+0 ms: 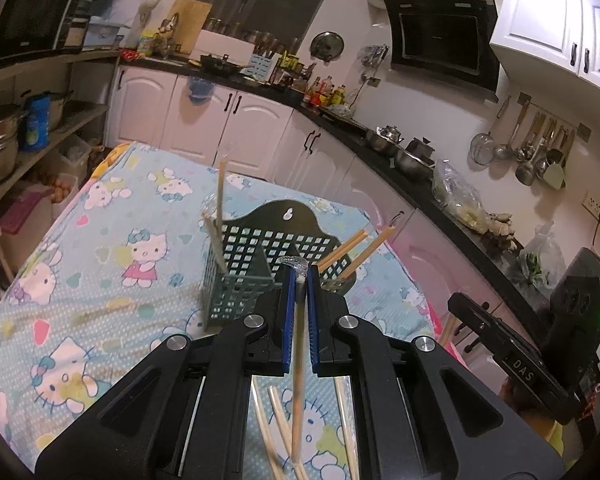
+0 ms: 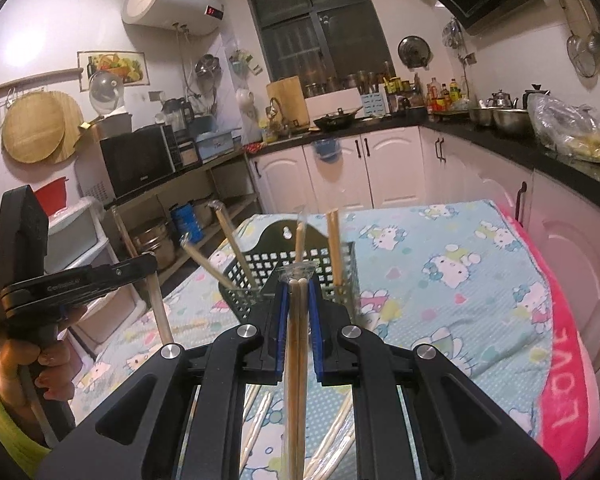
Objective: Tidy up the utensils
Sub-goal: 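Lift both held chopsticks and carry them above the green caddy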
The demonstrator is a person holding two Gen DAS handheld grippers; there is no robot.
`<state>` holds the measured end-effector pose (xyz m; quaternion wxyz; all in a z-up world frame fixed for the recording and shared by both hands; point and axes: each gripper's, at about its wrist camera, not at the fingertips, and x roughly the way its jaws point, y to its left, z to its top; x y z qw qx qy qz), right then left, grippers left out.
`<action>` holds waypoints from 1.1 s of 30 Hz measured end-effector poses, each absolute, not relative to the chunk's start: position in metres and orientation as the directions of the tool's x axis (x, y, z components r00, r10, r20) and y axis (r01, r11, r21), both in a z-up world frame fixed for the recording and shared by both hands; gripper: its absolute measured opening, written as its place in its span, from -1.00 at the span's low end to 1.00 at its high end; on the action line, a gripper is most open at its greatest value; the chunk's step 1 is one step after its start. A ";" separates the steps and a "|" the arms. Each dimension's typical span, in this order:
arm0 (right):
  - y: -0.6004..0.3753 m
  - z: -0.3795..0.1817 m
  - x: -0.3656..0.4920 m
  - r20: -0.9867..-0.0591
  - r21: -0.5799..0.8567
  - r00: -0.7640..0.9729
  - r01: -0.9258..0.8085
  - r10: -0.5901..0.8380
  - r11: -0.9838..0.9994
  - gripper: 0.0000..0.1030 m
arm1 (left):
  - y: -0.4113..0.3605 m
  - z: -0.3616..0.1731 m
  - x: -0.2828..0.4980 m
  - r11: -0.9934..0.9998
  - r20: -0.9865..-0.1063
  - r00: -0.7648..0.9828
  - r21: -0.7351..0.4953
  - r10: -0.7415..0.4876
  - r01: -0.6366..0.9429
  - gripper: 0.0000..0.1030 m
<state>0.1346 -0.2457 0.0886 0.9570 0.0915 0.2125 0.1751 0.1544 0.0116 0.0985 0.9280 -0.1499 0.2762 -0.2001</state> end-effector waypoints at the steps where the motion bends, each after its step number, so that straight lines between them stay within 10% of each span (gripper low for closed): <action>1: -0.247 0.090 0.135 -0.372 0.249 0.851 -0.294 0.371 0.923 -0.80 | 0.009 0.101 0.156 0.876 -0.451 0.769 -0.385 -0.453 0.291 -0.97; 33: -0.276 0.153 0.208 -0.282 0.169 0.914 -0.251 0.291 0.953 -0.80 | -0.015 0.160 0.215 0.891 -0.375 0.827 -0.345 -0.420 0.296 -0.97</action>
